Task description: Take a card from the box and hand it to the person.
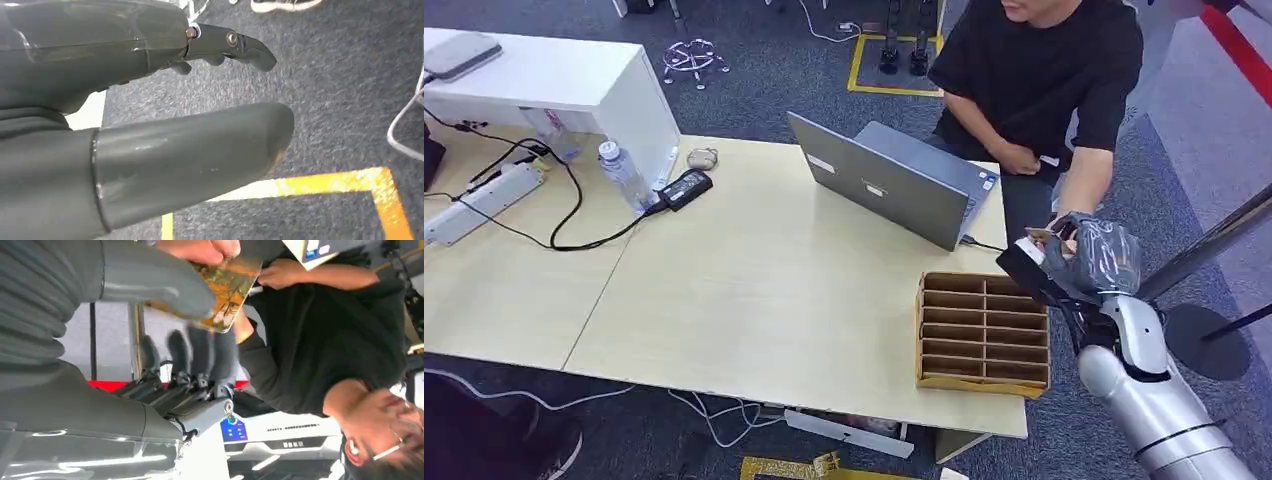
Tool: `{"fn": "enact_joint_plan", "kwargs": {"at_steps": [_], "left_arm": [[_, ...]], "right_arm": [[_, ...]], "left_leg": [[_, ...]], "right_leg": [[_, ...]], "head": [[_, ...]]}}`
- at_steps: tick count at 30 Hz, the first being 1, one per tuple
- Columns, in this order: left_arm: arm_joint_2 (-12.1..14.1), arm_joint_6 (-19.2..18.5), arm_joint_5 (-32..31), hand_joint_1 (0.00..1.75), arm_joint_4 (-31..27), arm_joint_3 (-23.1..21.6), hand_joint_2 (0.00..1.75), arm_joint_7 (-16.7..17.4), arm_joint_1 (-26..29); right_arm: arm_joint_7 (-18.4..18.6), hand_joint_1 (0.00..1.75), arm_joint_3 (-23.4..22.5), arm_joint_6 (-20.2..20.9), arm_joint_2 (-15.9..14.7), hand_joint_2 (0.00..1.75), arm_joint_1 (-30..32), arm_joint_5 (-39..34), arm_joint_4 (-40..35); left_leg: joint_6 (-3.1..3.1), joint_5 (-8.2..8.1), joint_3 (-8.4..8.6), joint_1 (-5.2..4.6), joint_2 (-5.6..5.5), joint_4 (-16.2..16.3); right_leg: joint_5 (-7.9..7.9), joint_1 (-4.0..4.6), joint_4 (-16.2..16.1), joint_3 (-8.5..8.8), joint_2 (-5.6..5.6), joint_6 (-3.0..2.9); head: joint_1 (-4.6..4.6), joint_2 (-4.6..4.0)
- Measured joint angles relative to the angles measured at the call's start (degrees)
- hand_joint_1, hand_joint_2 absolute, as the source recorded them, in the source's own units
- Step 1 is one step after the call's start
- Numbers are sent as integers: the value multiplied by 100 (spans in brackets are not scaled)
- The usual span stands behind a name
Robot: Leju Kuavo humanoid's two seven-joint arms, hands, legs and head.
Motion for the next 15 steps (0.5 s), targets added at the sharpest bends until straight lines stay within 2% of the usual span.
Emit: {"fn": "enact_joint_plan", "kwargs": {"at_steps": [3, 9, 12, 15], "left_arm": [[116, -213, 18, 0, 0, 0, 0, 55, -17], [218, -238, 24, 0, 0, 0, 0, 54, -34], [227, -222, 24, 0, 0, -2, 0, 4, -33], [206, -37, 4, 0, 0, -4, 0, -70, -26]], "right_arm": [[7, 0, 22, 118, 65, 175, -104, 63, 127], [48, 0, 74, 85, 129, 175, -175, 109, 297], [28, 0, 74, -147, 151, 175, -168, 41, 343], [-37, 0, -9, -756, 157, 175, -76, -61, 347]], "left_leg": [[-1, 0, 1, 2, 0, 0], [-1, 1, 1, 1, 0, 0], [-1, 1, 1, 0, 1, 1], [0, 1, 3, -1, 0, 3]], "right_leg": [[0, 2, 1, -1, 2, 0], [0, 2, 2, 0, 0, 0], [0, 0, 1, -1, 1, 0], [0, -1, -2, -1, 0, 0]], "head": [[0, 0], [2, 0], [2, 0], [2, 0]]}}
